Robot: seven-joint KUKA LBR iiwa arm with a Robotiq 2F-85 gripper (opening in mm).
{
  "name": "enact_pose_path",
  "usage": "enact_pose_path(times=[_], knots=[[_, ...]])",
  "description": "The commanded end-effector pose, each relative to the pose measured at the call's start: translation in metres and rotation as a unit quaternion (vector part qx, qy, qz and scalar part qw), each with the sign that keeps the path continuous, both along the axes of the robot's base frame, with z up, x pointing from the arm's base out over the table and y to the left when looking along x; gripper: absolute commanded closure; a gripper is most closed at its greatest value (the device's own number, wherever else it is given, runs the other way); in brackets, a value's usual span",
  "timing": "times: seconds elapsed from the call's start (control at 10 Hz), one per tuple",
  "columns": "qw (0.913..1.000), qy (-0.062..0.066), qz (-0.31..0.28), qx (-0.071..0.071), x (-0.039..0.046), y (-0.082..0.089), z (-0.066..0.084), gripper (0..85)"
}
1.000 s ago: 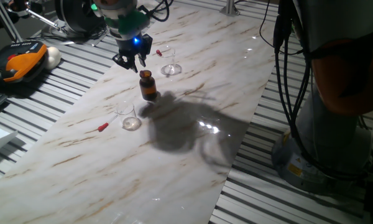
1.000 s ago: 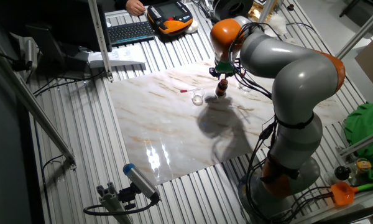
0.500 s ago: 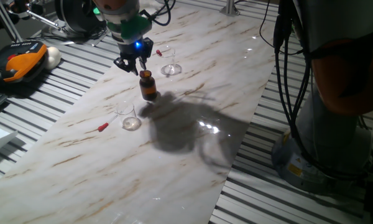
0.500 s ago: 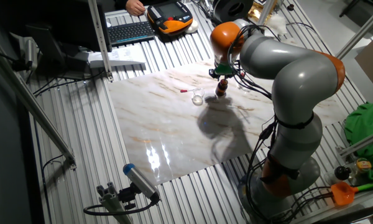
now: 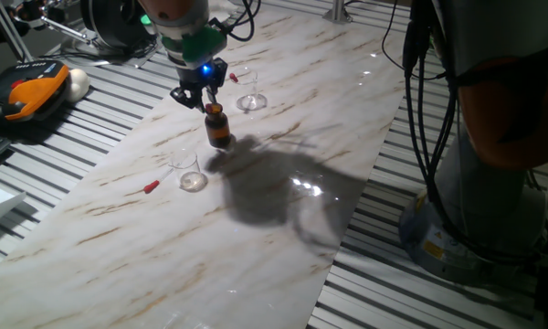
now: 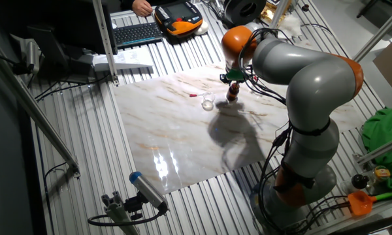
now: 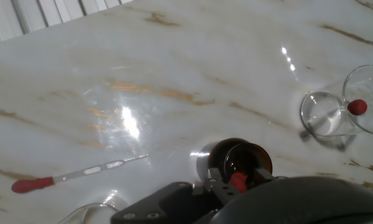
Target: Transfer liquid using a dropper
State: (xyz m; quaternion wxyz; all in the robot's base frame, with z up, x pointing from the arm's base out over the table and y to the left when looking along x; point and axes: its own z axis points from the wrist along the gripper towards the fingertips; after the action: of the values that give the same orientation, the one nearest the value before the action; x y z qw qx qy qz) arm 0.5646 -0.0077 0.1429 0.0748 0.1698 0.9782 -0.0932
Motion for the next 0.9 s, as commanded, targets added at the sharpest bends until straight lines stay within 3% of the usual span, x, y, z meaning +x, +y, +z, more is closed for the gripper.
enact_pose_path(times=[0.0,0.1,0.2,0.5,0.6,0.8], knots=[[1.0000,0.000,0.002,0.000,-0.0003,-0.0001,-0.0011,51.0],[1.0000,0.000,0.004,0.001,-0.0007,0.0000,-0.0014,51.0],[1.0000,0.001,0.005,0.001,-0.0011,0.0001,-0.0014,68.0],[0.9999,0.003,0.011,0.004,-0.0015,0.0001,-0.0016,68.0],[0.9999,0.005,0.013,0.007,-0.0017,0.0001,-0.0017,85.0],[0.9996,0.011,0.020,0.017,-0.0016,-0.0004,-0.0021,85.0]])
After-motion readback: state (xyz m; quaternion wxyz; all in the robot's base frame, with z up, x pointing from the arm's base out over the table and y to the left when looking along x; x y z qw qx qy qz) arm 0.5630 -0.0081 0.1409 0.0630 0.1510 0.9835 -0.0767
